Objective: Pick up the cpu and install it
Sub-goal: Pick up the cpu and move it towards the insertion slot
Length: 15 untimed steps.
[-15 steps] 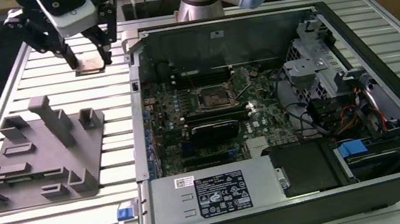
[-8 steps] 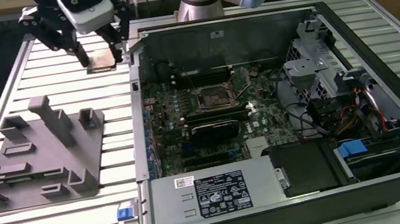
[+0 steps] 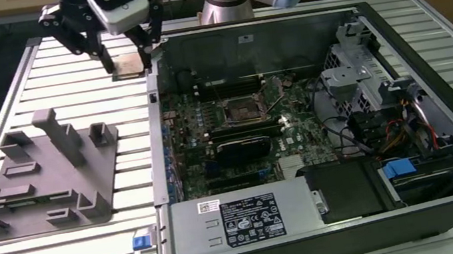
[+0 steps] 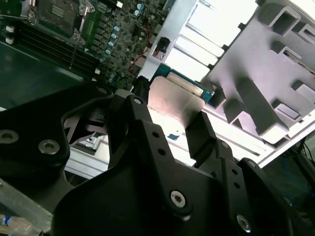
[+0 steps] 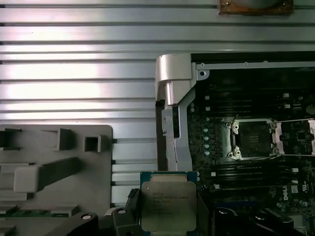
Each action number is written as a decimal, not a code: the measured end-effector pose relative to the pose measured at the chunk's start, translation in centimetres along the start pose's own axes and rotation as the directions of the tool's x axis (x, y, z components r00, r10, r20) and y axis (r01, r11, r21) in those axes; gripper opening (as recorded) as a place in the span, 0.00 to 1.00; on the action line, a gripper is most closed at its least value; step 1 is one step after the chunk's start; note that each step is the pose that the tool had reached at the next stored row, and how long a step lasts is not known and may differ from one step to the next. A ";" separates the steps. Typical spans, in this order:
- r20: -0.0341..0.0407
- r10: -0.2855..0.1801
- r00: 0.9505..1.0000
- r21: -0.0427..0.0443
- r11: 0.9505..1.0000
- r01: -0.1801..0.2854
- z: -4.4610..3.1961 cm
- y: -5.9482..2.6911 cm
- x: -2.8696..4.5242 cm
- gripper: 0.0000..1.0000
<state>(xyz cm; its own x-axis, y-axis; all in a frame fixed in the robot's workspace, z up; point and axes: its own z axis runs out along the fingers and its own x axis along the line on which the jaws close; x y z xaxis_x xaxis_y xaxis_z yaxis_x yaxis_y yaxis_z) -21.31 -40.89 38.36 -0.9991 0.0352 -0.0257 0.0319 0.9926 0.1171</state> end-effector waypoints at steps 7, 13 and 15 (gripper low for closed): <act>0.000 0.000 1.000 0.000 1.000 0.000 0.07 0.19 -1.79 0.54; 0.000 0.000 1.000 0.000 1.000 0.000 0.14 0.34 -3.55 0.54; 0.000 0.000 1.000 0.000 1.000 0.000 0.16 0.41 -4.13 0.54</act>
<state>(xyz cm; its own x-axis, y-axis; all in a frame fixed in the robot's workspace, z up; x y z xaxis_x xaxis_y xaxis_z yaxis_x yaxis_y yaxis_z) -17.17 -40.61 38.35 -0.9990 0.0352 -0.0258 0.0319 0.9927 0.1167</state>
